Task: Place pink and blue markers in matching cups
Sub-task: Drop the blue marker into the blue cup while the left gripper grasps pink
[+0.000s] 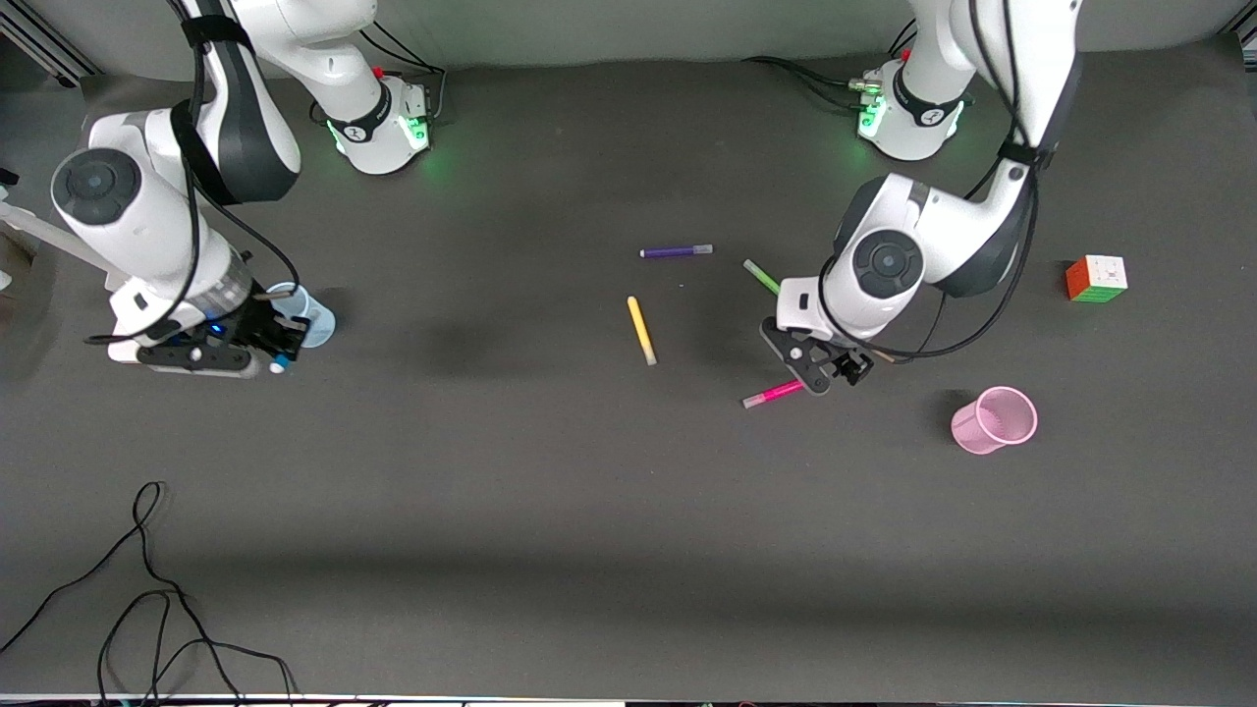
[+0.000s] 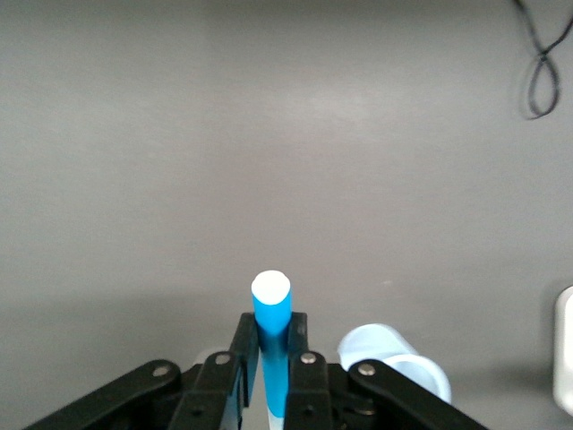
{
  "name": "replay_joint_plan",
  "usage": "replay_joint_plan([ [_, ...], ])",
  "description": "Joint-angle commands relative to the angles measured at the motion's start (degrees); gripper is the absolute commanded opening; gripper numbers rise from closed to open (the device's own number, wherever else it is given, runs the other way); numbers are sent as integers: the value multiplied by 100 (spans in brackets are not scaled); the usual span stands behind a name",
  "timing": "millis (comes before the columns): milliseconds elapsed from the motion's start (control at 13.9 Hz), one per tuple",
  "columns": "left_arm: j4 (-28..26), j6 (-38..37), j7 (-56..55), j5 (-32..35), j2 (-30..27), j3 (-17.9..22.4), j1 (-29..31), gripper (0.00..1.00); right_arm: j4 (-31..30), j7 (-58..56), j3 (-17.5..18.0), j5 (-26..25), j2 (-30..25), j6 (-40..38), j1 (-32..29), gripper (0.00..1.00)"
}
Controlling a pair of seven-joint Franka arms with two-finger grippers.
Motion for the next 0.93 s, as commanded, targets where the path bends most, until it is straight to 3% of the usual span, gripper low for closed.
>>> replay_joint_plan([
  [0,54,411,77,104,367,47,1,99,-1196,-167,-239,-755,-966,721,46,0],
  [288,80,1054,68,139,860,152,-16,99,-2410,-220,-845,-1213,-1460,1864,46,0],
  [503,89,1098,42,130,1001,152,-25,99,-2623,-229,-1399,-1855,-1294,2498,46,0],
  [647,168,1099,-11,130,1107,152,-34,99,-2710,-238,-1585,-1980,-1162,2796,46,0],
  [719,168,1090,-46,130,1116,152,-34,97,-2746,-229,-1594,-1980,-987,3042,46,0],
  [863,168,1090,-238,130,1124,152,-60,77,-2772,-229,-1707,-1980,-601,3569,46,0],
])
